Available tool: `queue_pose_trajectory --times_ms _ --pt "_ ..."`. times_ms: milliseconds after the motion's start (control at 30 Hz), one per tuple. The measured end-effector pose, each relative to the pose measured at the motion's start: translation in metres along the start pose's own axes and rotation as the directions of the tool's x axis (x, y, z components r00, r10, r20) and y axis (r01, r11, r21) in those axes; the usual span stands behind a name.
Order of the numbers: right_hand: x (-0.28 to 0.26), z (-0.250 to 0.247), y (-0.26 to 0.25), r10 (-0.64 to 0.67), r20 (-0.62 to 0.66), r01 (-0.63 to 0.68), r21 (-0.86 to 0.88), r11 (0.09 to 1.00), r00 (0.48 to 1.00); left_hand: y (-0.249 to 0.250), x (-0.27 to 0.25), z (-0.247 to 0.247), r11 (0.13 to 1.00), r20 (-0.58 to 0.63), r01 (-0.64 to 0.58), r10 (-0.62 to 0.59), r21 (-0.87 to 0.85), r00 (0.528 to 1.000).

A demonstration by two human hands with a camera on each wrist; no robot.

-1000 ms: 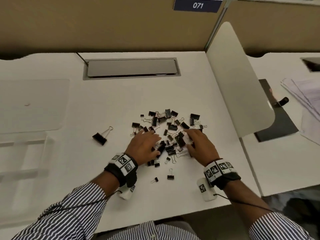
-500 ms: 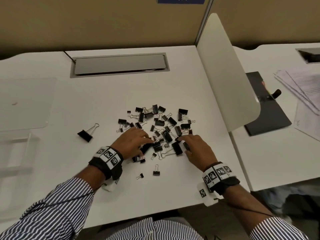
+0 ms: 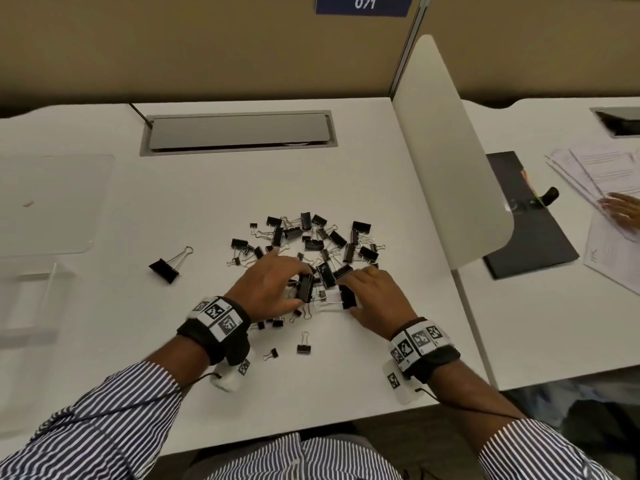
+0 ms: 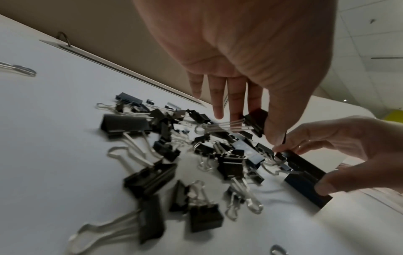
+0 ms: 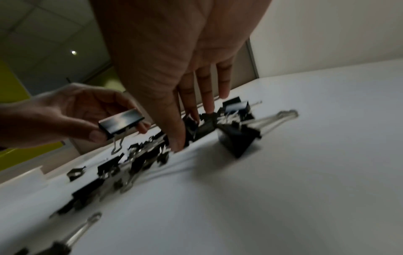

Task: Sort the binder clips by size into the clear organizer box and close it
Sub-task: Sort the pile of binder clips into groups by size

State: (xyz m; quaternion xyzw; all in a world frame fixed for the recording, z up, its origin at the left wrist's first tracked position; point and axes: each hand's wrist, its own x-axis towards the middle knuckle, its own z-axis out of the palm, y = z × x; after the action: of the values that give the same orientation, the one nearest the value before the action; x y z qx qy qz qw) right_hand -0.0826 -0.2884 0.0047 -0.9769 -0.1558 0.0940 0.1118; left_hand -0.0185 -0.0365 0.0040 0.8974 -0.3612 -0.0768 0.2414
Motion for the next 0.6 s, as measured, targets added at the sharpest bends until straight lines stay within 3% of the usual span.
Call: queue_pose_trajectory --times_ms 233,400,600 --pt "-0.016 -0.017 0.031 0.064 0.152 -0.062 -0.019 0.998 0.986 0.020 0.023 0.006 0.990 -0.061 0.121 -0.117 0.070 0.991" --pt "-0.016 -0.007 0.031 0.088 0.195 -0.097 0.032 0.995 0.977 0.033 0.037 0.031 0.963 -0.130 0.217 -0.197 0.157 0.972" --pt "-0.015 0.009 0.030 0.087 0.187 -0.095 0.039 0.995 0.979 0.038 0.050 0.052 0.941 -0.084 0.245 -0.231 0.232 0.969"
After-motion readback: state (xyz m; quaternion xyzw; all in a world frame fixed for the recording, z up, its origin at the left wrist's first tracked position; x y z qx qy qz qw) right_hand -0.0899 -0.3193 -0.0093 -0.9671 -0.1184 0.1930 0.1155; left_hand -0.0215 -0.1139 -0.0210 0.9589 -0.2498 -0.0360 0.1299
